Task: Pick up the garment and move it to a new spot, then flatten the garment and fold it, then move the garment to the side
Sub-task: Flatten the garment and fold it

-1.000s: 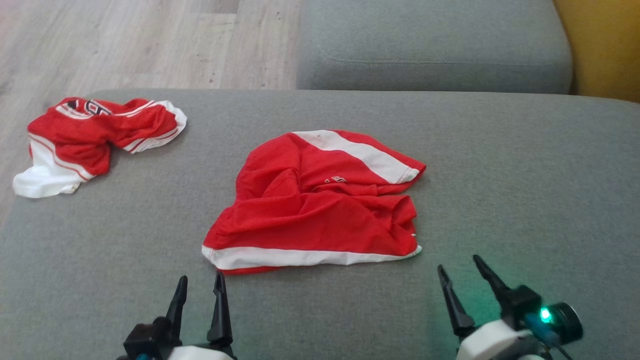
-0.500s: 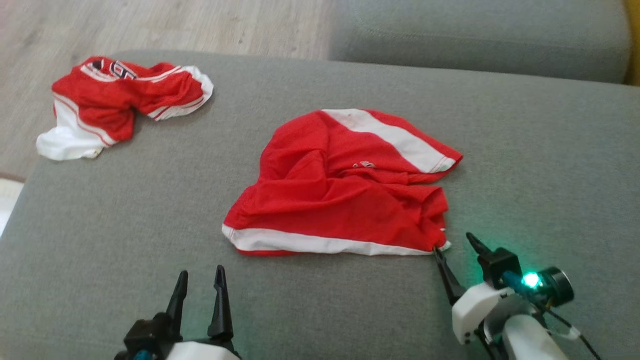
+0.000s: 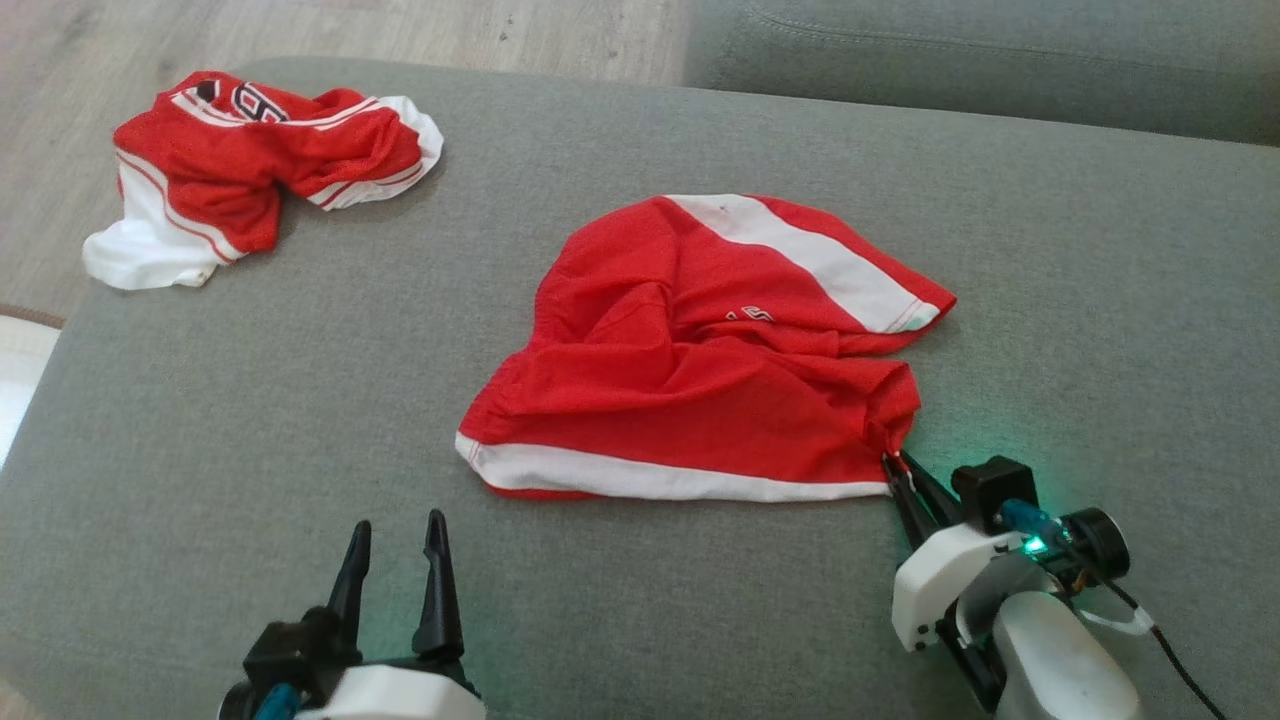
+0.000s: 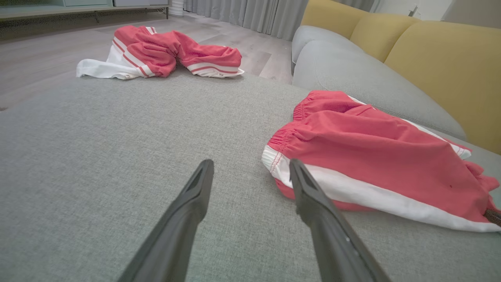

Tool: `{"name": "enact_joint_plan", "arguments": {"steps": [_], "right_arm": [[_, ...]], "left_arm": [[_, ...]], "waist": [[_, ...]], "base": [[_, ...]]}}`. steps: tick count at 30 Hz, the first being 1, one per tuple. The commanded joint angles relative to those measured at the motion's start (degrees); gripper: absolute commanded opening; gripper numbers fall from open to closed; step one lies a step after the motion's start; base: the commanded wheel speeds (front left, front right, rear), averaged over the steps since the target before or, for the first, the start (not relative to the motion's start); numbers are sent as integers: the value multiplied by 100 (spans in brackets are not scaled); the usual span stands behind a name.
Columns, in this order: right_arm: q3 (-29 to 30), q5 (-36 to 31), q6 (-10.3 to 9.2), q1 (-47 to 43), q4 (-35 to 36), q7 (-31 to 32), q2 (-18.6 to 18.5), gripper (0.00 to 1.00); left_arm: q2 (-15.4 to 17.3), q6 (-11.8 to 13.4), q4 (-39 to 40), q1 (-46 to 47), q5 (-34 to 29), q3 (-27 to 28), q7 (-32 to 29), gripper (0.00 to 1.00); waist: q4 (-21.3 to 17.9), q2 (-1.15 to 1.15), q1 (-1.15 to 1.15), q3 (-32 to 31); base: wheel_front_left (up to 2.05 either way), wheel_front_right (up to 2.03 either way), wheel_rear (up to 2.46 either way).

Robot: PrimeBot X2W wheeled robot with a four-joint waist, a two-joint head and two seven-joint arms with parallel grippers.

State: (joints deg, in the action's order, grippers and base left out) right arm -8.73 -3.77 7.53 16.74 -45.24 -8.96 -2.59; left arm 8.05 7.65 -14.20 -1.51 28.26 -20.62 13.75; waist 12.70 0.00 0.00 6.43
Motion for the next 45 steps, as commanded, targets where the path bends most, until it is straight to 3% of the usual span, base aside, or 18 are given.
{"name": "enact_joint_plan", "arguments": {"steps": [1, 6, 17, 25, 31, 33, 34, 37, 38, 39, 45], "right_arm": [[-99, 111, -4, 22, 62, 23, -29, 0], [-71, 365, -4, -17, 390, -77, -29, 0], [158, 188, -4, 16, 1050, 208, -29, 0], [164, 126, -4, 59, 1274, 331, -29, 0], [173, 125, -4, 51, 1316, 354, -29, 0], [165, 134, -4, 52, 1327, 358, -29, 0], [160, 141, -4, 55, 1330, 358, -29, 0], [158, 157, -4, 55, 1333, 345, -29, 0], [159, 159, -4, 48, 1330, 337, -29, 0], [158, 162, -4, 39, 1322, 328, -29, 0], [210, 353, -4, -38, 1343, 171, -29, 0]], "left_arm": [[29, 29, 131, 237, -14, 190, 63, 100], [132, -102, -143, 425, 34, 147, -130, 100], [266, -540, -1109, 1241, -20, -79, -335, 100], [284, -1064, -1493, 1640, -69, -397, -318, 100], [223, -1177, -1529, 1719, -50, -527, -329, 100], [227, -1207, -1547, 1715, -46, -581, -368, 80], [232, -1222, -1553, 1707, -39, -604, -389, 58], [231, -1290, -1530, 1673, 44, -644, -396, 39], [239, -1298, -1512, 1667, 50, -643, -357, 24], [245, -1304, -1503, 1658, 57, -648, -336, 0], [281, -1254, -1218, 1600, 41, -583, -105, 0]], "waist": [[-41, 0, 0, -8], [-194, 0, 0, 12], [-533, 0, 0, 338], [-581, 0, 0, 499], [-570, 0, 0, 524], [-574, 0, 0, 528], [-578, 0, 0, 528], [-581, 0, 0, 506], [-581, 0, 0, 490], [-581, 0, 0, 465], [-606, 0, 0, 215]], "base": [[0, 0, 0], [0, 0, 0], [0, 0, 0], [0, 0, 0], [0, 0, 0], [0, 0, 0], [0, 0, 0], [0, 0, 0], [0, 0, 0], [0, 0, 0], [0, 0, 0]]}}
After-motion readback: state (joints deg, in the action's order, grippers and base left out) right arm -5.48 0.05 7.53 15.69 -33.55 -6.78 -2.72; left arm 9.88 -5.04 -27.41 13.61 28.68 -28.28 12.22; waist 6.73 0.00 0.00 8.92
